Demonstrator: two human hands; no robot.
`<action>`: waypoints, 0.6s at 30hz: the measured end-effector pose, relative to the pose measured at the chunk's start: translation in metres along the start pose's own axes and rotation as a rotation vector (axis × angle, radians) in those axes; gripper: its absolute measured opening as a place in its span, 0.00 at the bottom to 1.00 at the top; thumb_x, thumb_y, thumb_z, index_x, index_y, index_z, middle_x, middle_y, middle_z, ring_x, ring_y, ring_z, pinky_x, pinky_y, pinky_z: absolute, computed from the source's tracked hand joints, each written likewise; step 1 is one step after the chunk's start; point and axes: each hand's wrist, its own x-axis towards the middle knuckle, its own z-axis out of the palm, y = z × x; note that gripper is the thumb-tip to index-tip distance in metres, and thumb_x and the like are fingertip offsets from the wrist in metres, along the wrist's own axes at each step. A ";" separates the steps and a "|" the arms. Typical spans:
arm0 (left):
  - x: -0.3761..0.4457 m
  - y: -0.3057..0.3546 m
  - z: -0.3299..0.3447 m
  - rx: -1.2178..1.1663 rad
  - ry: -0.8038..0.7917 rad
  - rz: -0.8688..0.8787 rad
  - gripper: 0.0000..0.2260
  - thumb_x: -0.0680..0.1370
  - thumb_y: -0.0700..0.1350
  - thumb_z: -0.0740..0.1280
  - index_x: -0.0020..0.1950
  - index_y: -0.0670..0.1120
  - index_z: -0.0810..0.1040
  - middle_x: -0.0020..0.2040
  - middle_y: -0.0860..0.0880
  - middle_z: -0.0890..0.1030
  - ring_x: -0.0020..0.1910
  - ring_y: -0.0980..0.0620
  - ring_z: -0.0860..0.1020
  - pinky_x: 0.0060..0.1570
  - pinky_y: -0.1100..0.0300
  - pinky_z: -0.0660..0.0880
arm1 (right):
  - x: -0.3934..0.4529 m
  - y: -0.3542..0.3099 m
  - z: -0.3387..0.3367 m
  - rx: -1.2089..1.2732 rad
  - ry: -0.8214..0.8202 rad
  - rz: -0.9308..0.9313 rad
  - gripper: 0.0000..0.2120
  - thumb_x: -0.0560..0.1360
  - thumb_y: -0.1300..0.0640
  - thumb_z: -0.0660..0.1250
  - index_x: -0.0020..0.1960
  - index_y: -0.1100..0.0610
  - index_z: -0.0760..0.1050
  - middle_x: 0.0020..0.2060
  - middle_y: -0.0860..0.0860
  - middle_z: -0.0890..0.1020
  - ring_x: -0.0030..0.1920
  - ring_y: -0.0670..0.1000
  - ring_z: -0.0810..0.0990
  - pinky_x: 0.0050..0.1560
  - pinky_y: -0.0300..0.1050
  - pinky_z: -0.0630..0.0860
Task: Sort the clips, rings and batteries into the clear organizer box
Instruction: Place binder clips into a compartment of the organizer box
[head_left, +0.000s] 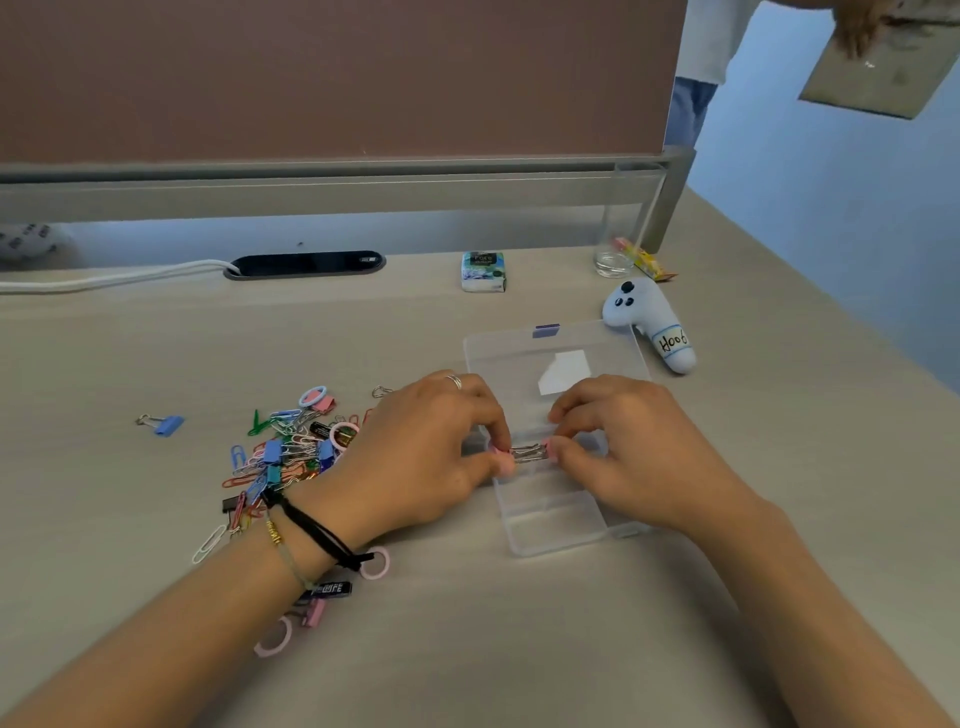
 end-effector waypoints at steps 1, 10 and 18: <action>0.000 -0.001 0.000 0.004 -0.007 -0.005 0.07 0.74 0.59 0.71 0.47 0.59 0.83 0.52 0.61 0.78 0.55 0.58 0.74 0.51 0.56 0.72 | 0.000 0.000 -0.001 0.005 -0.004 0.006 0.10 0.71 0.47 0.67 0.41 0.50 0.85 0.47 0.42 0.83 0.48 0.45 0.79 0.48 0.43 0.75; 0.000 -0.007 -0.009 0.044 -0.026 -0.018 0.10 0.76 0.61 0.69 0.54 0.60 0.82 0.56 0.62 0.78 0.54 0.58 0.76 0.51 0.55 0.75 | 0.005 -0.012 -0.001 0.056 0.088 -0.003 0.05 0.72 0.55 0.69 0.44 0.51 0.83 0.45 0.43 0.83 0.47 0.46 0.79 0.48 0.47 0.76; -0.017 -0.072 -0.070 0.044 0.015 -0.324 0.09 0.77 0.47 0.71 0.55 0.59 0.82 0.50 0.61 0.82 0.46 0.61 0.79 0.50 0.56 0.78 | 0.079 -0.063 0.005 0.019 -0.050 -0.015 0.10 0.75 0.58 0.67 0.52 0.48 0.84 0.46 0.44 0.84 0.47 0.46 0.79 0.49 0.43 0.76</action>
